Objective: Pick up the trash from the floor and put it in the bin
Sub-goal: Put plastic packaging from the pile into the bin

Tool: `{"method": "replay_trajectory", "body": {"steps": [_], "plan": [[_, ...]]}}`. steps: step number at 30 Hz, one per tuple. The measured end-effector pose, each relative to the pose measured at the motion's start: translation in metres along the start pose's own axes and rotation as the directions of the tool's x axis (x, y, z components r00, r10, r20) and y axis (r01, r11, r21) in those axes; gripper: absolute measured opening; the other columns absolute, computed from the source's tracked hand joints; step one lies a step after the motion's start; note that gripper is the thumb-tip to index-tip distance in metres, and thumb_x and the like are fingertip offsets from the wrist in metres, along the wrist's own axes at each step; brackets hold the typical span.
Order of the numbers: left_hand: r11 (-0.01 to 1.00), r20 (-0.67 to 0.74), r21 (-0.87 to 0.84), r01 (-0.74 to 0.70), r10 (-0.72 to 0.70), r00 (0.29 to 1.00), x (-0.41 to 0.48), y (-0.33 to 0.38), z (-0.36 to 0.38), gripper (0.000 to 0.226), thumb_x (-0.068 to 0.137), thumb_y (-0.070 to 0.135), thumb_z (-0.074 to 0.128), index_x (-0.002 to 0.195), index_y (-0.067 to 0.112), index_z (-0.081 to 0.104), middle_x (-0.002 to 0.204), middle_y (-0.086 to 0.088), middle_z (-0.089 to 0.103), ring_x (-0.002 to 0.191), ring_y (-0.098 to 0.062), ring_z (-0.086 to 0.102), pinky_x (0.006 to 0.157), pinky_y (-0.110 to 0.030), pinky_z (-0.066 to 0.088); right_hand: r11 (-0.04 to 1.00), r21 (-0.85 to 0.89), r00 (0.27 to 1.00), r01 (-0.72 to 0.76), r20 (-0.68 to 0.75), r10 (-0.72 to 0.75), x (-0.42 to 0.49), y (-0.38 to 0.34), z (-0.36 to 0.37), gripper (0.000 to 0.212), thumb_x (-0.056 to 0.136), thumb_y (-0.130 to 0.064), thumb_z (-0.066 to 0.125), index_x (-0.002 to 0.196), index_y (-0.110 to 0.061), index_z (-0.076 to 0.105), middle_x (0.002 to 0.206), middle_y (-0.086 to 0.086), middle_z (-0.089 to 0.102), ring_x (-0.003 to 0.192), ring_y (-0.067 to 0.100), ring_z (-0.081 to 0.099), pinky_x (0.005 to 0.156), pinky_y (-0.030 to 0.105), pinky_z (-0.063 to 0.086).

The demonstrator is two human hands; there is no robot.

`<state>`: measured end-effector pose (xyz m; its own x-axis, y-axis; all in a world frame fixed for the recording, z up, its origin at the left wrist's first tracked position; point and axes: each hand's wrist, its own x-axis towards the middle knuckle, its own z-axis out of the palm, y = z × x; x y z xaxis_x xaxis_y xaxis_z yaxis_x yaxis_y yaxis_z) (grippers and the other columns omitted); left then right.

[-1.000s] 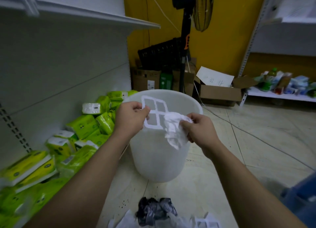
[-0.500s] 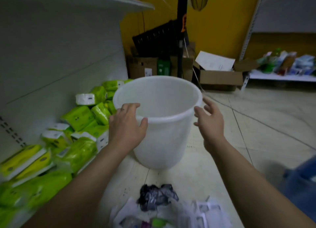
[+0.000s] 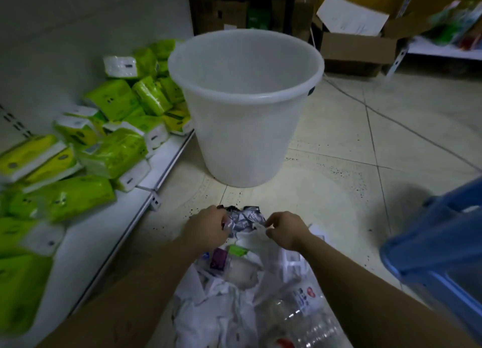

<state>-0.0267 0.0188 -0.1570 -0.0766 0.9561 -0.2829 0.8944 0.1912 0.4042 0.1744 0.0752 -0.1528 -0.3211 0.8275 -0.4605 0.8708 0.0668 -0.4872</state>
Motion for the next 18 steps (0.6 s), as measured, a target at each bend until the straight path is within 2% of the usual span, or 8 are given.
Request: {"method": "replay_trajectory", "body": {"steps": [2,5,7,9,11,13,16,18], "plan": [[0.999,0.084,0.037,-0.002,-0.001,0.996,0.0,-0.009,0.014,0.017,0.085,0.036,0.056,0.092,0.021,0.062,0.106,-0.006,0.053,0.093,-0.025,0.056,0.082,-0.037,0.049,0.996,-0.085,0.998,0.008,0.056,-0.003,0.0,0.01,0.012,0.032,0.089,-0.019,0.054,0.118,-0.014,0.067,0.124,0.013,0.063,0.111,0.028,0.058,0.087,0.026,0.044],[0.996,0.138,0.088,-0.01,-0.002,0.99,0.007,-0.012,0.027,0.024,0.083,0.035,0.057,0.104,0.026,0.063,0.133,-0.01,0.044,0.119,-0.029,0.043,0.093,-0.04,0.043,0.989,-0.146,0.991,0.029,0.13,-0.01,0.005,0.018,0.026,0.036,0.09,-0.015,0.049,0.123,-0.018,0.064,0.132,0.015,0.053,0.121,0.031,0.051,0.094,0.028,0.042],[0.992,0.165,0.121,-0.029,0.009,0.986,0.016,-0.012,0.031,0.032,0.082,0.037,0.057,0.112,0.027,0.062,0.152,-0.012,0.03,0.135,-0.031,0.029,0.1,-0.043,0.037,0.987,-0.138,0.983,0.077,0.179,-0.051,0.011,0.019,0.032,0.041,0.089,-0.012,0.047,0.127,-0.021,0.059,0.147,0.013,0.039,0.14,0.032,0.029,0.108,0.035,0.035],[0.987,0.231,0.158,-0.031,-0.006,0.973,0.022,-0.012,0.034,0.038,0.083,0.039,0.056,0.119,0.028,0.06,0.158,-0.011,0.02,0.14,-0.032,0.023,0.105,-0.045,0.034,0.982,-0.154,0.973,0.108,0.219,-0.072,0.015,0.017,0.037,0.044,0.089,-0.013,0.047,0.131,-0.021,0.056,0.154,0.012,0.029,0.146,0.03,0.015,0.113,0.038,0.028],[0.982,0.265,0.19,-0.018,-0.034,0.964,0.025,-0.013,0.039,0.04,0.084,0.039,0.056,0.122,0.026,0.06,0.153,-0.012,0.027,0.135,-0.033,0.032,0.102,-0.044,0.036,0.967,-0.23,0.961,0.108,0.275,-0.041,0.018,0.017,0.041,0.044,0.091,-0.016,0.047,0.135,-0.016,0.051,0.151,0.017,0.03,0.141,0.033,0.025,0.111,0.039,0.029],[0.984,0.244,0.177,-0.007,-0.037,0.969,0.024,-0.015,0.044,0.037,0.086,0.036,0.055,0.119,0.021,0.062,0.138,-0.013,0.041,0.123,-0.03,0.043,0.099,-0.042,0.042,0.943,-0.318,0.949,0.096,0.314,0.009,0.018,0.017,0.044,0.043,0.093,-0.018,0.045,0.135,-0.009,0.05,0.14,0.022,0.04,0.127,0.034,0.041,0.105,0.039,0.035],[0.994,0.179,0.11,0.0,-0.02,0.984,0.026,-0.02,0.048,0.026,0.088,0.025,0.054,0.101,0.007,0.066,0.116,-0.015,0.051,0.11,-0.029,0.048,0.092,-0.042,0.046,0.958,-0.281,0.969,0.048,0.247,0.024,0.02,0.021,0.045,0.041,0.092,-0.014,0.045,0.131,-0.004,0.052,0.13,0.022,0.049,0.116,0.034,0.051,0.098,0.036,0.042],[0.998,0.102,0.053,0.022,-0.028,0.994,0.026,-0.021,0.047,0.019,0.085,0.022,0.058,0.093,0.006,0.061,0.107,-0.015,0.053,0.102,-0.029,0.052,0.086,-0.039,0.048,0.977,-0.213,0.988,0.006,0.155,0.027,0.02,0.025,0.042,0.04,0.09,-0.013,0.047,0.129,-0.005,0.055,0.129,0.02,0.054,0.114,0.034,0.055,0.094,0.034,0.045]]}}
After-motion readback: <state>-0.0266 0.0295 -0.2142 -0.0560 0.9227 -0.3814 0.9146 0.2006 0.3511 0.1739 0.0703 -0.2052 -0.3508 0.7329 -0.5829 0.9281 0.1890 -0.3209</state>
